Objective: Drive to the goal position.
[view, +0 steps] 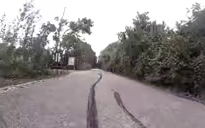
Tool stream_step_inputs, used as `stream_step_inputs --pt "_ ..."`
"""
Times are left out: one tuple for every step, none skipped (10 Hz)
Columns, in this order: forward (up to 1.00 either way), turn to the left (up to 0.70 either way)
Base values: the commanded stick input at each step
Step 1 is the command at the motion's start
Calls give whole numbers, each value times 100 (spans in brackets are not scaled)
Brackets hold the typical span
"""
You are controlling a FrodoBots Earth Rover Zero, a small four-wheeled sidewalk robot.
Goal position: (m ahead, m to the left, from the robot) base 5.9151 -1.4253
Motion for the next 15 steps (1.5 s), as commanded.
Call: stream_step_inputs --pt "50 14" --pt "50 0" --pt "50 0" --pt "50 0" --pt "50 0" --pt "50 0" --pt "50 0" --pt "50 0" --pt "50 0" --pt "50 0" --pt "50 0" --pt "50 0" --pt "50 0" --pt "50 0" --pt "50 0"
